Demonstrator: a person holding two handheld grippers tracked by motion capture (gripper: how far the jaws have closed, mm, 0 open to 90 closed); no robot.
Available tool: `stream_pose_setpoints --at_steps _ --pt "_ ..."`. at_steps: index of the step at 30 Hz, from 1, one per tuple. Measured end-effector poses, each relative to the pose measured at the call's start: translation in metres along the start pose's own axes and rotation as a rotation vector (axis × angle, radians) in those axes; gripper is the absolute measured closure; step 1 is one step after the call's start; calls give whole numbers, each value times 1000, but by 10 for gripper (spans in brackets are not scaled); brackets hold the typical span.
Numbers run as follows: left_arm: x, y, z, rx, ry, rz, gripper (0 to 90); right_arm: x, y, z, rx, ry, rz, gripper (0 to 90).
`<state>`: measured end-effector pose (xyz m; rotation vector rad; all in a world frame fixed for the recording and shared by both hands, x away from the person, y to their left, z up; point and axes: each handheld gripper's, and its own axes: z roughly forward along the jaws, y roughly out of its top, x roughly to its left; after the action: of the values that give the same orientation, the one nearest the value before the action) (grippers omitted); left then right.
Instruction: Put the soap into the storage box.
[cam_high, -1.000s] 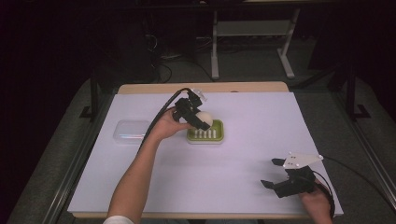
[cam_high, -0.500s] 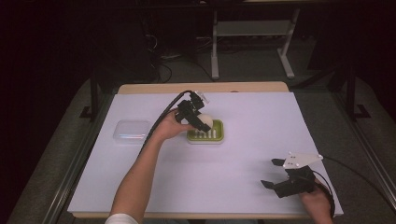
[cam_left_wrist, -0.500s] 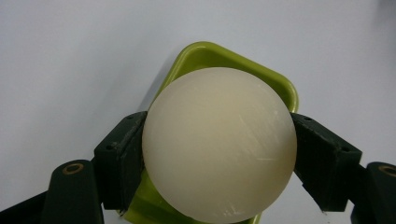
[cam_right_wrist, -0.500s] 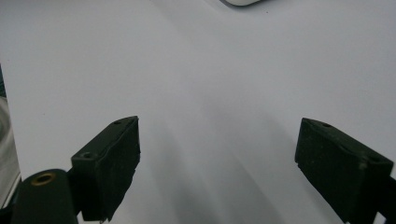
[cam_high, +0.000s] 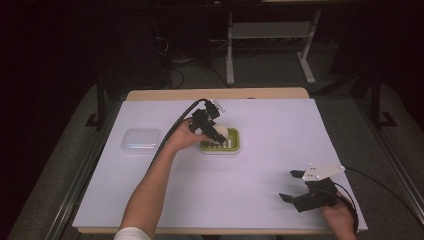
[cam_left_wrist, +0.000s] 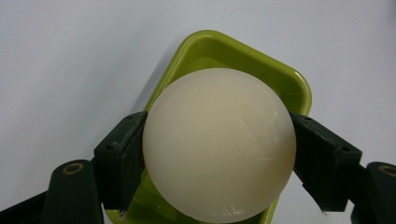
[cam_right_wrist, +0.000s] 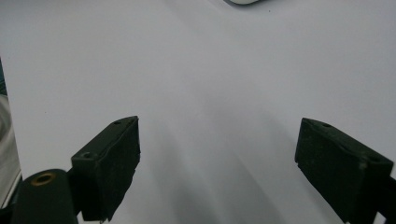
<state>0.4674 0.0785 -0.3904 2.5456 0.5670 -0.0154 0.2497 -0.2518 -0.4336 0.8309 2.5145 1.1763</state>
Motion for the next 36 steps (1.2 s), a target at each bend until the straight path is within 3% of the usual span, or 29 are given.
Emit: stream_pose_setpoints --at_steps 22,29,33,36 --pt "1 -1 13 38 10 -4 246 0 1 2 0 10 -7 133" --pt "2 -1 13 35 12 1 244 0 1 2 6 7 -5 133" --pt "2 0 9 -1 -11 -13 249 -1 2 3 3 9 -12 134" --pt "0 0 5 1 6 2 258 -1 2 3 1 9 -14 133"
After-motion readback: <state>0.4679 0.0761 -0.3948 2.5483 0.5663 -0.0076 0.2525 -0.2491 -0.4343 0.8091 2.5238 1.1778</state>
